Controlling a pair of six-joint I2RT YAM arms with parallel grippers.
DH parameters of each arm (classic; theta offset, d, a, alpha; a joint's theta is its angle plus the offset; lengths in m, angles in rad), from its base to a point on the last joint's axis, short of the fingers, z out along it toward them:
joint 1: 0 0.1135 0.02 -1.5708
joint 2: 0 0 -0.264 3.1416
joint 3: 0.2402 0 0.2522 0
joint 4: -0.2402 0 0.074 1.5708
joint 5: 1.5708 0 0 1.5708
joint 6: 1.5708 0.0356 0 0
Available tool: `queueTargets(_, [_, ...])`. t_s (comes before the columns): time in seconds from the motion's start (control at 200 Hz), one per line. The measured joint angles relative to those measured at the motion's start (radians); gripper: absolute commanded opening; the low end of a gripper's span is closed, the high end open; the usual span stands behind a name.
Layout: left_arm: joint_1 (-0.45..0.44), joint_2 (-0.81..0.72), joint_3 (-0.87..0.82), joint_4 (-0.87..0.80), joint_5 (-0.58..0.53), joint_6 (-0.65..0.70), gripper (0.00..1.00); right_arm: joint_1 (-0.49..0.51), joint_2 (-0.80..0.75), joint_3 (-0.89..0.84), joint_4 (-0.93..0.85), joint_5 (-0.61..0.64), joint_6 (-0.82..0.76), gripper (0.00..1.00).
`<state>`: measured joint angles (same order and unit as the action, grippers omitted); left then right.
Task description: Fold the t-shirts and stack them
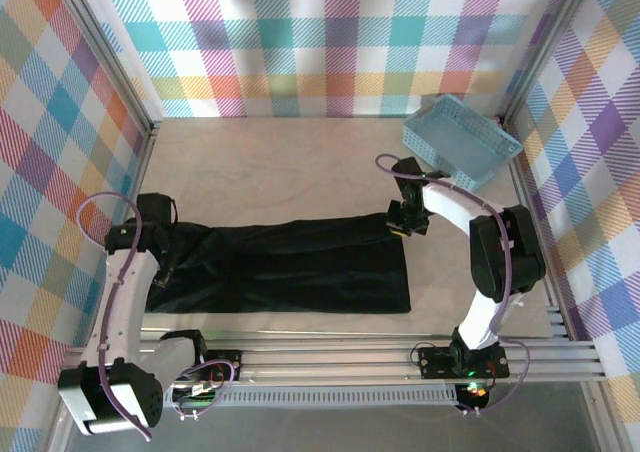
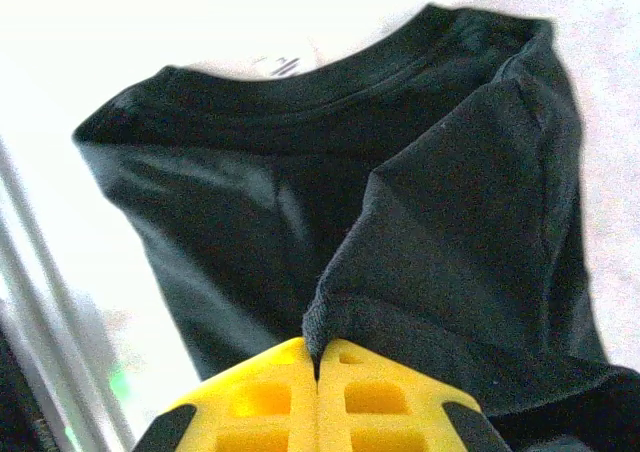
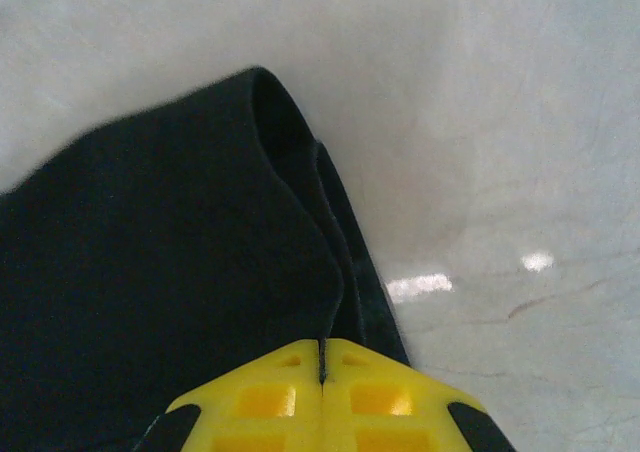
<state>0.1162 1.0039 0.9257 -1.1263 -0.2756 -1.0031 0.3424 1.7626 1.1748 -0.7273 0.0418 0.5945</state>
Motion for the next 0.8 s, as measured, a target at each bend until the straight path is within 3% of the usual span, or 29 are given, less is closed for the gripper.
queueTargets(0.28, [0.0,-0.032,-0.118,-0.026,-0.005,-0.003,0.0,0.017,-0.003,-0.018,-0.021,-0.01,0.004,0.0])
queueTargets(0.8, [0.0,0.023,-0.12,0.005,-0.027,0.024,0.0,0.056,-0.15,-0.128,-0.112,-0.035,0.022,0.0])
